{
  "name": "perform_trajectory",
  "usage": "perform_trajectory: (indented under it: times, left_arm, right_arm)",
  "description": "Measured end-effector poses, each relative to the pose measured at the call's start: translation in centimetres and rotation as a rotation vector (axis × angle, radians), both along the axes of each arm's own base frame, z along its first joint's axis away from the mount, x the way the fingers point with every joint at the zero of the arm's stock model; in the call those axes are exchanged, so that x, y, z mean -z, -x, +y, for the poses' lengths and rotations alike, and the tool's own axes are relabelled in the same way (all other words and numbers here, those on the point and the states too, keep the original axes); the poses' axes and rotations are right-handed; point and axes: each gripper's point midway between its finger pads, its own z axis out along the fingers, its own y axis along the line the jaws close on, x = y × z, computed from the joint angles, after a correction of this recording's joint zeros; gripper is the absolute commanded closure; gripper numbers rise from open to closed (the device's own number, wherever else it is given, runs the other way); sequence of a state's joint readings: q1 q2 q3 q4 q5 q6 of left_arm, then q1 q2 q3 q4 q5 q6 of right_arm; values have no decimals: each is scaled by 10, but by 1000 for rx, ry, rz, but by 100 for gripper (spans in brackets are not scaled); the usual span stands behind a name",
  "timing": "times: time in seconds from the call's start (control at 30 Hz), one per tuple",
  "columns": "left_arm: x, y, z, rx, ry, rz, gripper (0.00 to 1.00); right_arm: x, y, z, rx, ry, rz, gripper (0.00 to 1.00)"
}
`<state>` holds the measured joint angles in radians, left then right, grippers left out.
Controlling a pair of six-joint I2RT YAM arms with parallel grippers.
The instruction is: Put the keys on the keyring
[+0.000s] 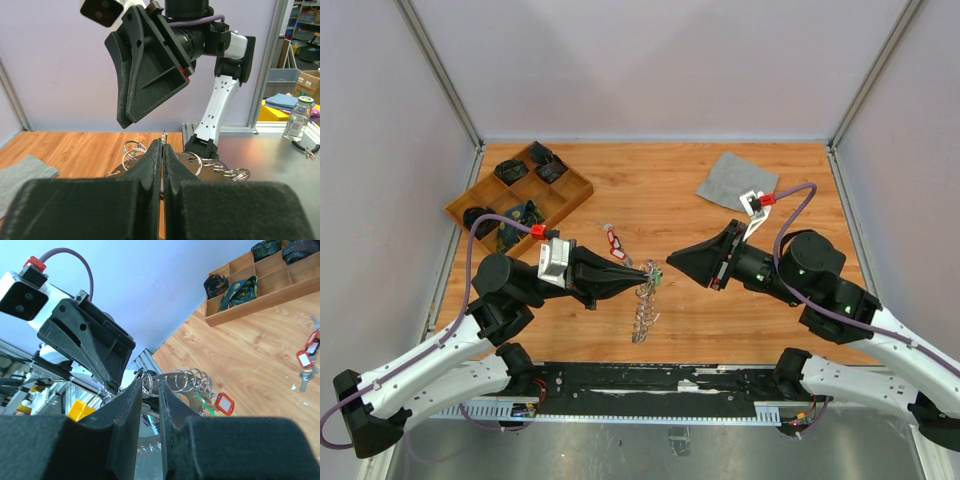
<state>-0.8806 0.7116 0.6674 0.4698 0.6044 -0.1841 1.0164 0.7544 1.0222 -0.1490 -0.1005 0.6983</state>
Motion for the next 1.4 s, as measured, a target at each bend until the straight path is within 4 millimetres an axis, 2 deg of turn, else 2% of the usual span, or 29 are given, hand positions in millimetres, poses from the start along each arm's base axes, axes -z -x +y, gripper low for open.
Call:
perform_trajectory:
  times: [0.3,0.77,0.97,1.4]
  left_arm:
    - [0,0,0,0,0,0,99]
    - [0,0,0,0,0,0,99]
    - [0,0,0,-1,0,0,99]
    - [0,0,0,0,0,0,99]
  right_arm:
    - [6,2,12,-25,-40,106,79]
    - [7,6,17,-59,-51,136,78]
    - [14,5,20,-63,-36,150,79]
    - [11,8,24,-86,-52,152,94]
